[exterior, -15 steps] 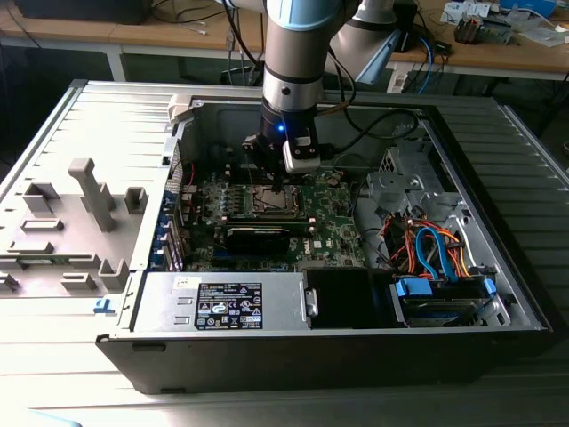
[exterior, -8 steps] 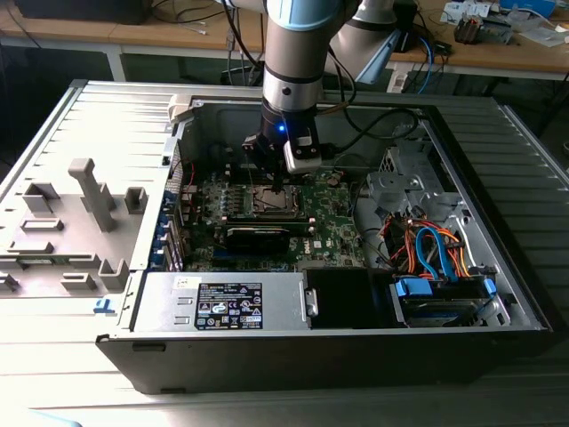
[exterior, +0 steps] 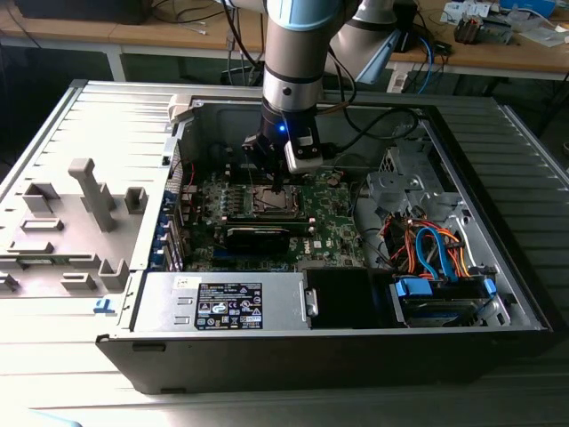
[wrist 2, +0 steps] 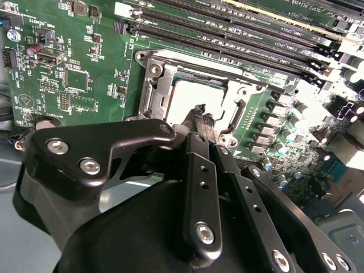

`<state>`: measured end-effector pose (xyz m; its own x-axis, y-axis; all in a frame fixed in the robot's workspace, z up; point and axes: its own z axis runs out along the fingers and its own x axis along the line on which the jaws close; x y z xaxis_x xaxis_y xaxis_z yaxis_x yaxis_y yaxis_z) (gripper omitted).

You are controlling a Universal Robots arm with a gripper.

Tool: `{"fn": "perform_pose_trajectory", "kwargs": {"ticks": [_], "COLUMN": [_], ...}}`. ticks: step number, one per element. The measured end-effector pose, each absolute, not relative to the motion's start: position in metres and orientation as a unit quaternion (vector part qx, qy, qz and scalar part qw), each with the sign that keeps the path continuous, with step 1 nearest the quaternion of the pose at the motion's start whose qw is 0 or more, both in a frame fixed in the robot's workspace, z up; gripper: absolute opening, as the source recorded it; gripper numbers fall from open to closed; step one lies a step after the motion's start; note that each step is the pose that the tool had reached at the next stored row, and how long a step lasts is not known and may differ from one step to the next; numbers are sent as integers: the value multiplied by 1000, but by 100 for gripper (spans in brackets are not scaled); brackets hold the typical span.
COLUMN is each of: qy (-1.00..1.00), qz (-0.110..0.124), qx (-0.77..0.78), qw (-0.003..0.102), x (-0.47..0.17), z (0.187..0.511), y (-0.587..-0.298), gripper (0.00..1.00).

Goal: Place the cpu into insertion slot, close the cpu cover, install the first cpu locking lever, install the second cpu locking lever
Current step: 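Install the first cpu locking lever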

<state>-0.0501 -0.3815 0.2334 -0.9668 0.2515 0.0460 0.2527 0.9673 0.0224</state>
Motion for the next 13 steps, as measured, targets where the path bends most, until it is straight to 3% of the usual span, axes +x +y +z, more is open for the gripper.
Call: {"fn": "perform_pose_trajectory", "kwargs": {"ticks": [13], "qy": [-993], "qz": [-14], "qx": [-114], "qw": [22], "x": [-50], "z": [233], "y": [-381], "gripper": [11]}}
